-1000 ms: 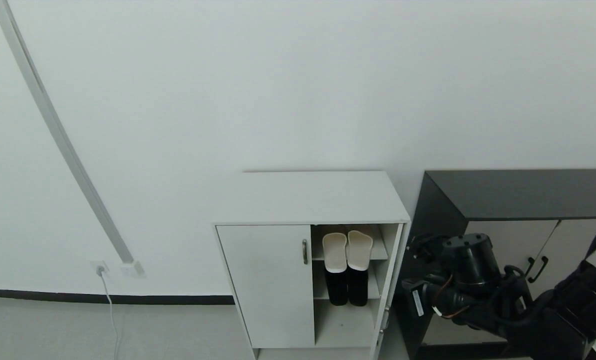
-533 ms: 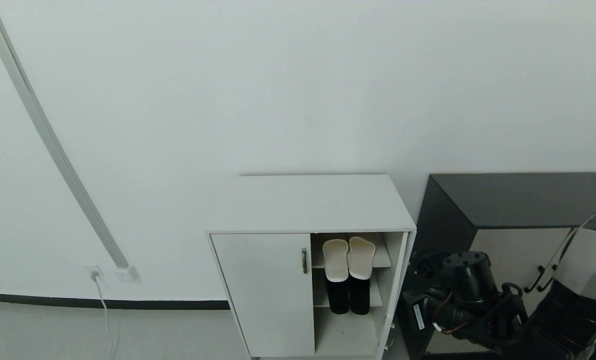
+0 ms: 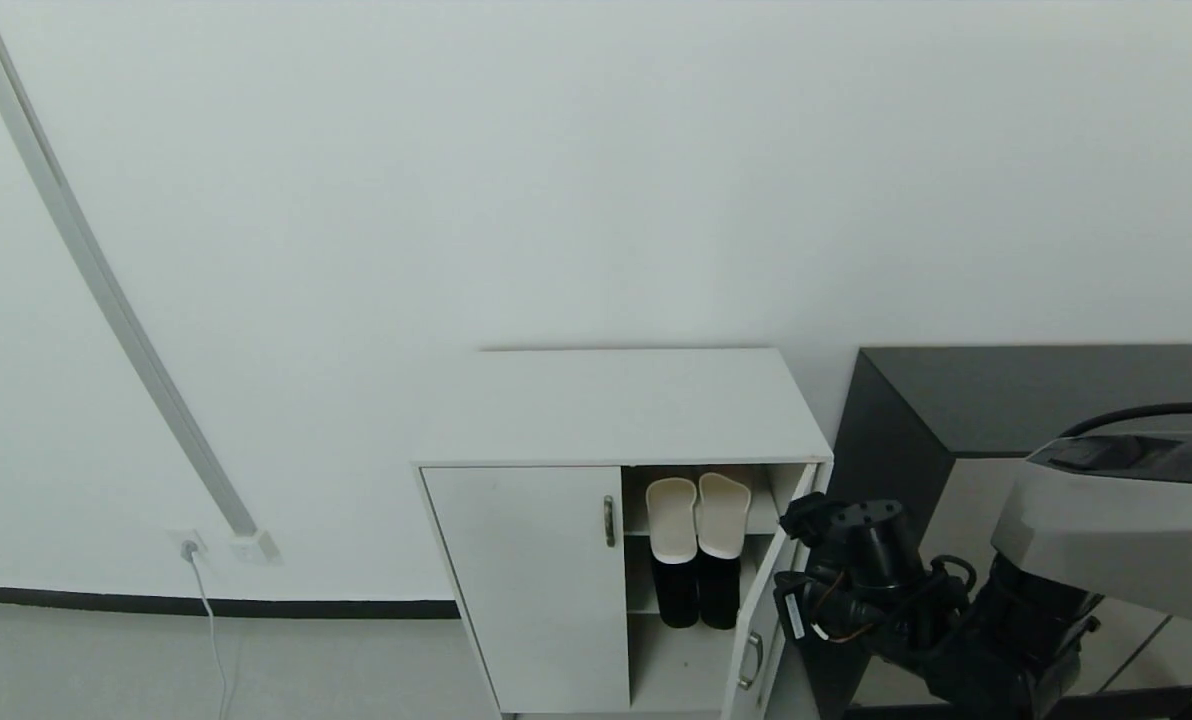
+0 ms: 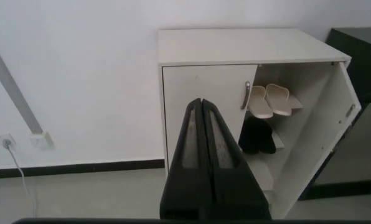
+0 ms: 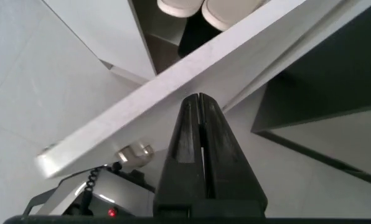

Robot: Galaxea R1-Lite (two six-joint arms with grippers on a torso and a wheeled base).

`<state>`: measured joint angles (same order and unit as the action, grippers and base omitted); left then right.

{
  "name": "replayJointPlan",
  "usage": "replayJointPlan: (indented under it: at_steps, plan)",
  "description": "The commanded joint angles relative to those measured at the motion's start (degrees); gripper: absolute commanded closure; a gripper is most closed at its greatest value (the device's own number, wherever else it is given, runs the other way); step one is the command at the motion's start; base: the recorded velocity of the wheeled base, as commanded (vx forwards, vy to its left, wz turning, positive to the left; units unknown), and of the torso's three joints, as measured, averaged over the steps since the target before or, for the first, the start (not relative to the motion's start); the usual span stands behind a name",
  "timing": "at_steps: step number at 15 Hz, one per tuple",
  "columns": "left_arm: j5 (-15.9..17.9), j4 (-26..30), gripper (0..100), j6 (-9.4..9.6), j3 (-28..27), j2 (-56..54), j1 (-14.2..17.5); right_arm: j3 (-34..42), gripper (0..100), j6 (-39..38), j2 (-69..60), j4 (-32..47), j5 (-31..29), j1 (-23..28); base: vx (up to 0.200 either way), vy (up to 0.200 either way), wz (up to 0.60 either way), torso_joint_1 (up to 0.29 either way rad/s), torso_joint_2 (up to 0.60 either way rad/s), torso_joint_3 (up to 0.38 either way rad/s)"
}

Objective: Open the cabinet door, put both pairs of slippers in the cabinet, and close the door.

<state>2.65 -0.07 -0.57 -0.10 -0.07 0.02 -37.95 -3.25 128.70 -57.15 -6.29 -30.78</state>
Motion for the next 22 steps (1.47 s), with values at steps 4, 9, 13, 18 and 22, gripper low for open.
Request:
replayJointPlan:
  at_steps: [4,9,13,18,22]
  plan:
    - [-0.18,-0.01,100,-0.04,0.01,0.07,0.06,-8.37,100,-0.35,5.95,0.02,-0.04,-0.68,0.000,0.000,0.00,0.000,0.00,0.000]
    - [-0.18,-0.01,100,-0.13,0.01,0.07,0.06,-17.07,100,-1.58,10.96,0.02,-0.04,-0.68,0.000,0.000,0.00,0.000,0.00,0.000]
    - [-0.18,-0.01,100,-0.13,0.01,0.07,0.06,-23.57,100,-1.58,14.30,0.20,-0.13,-0.68,0.000,0.000,0.00,0.000,0.00,0.000]
    - [-0.18,-0.01,100,-0.22,0.01,0.07,0.06,-29.46,100,-1.58,17.47,0.55,-0.13,-0.42,0.000,0.000,0.00,0.000,0.00,0.000]
    - [-0.18,-0.01,100,-0.22,0.01,0.07,0.06,-34.30,100,-1.58,19.31,3.80,-0.13,0.81,0.000,0.000,0.00,0.000,0.00,0.000]
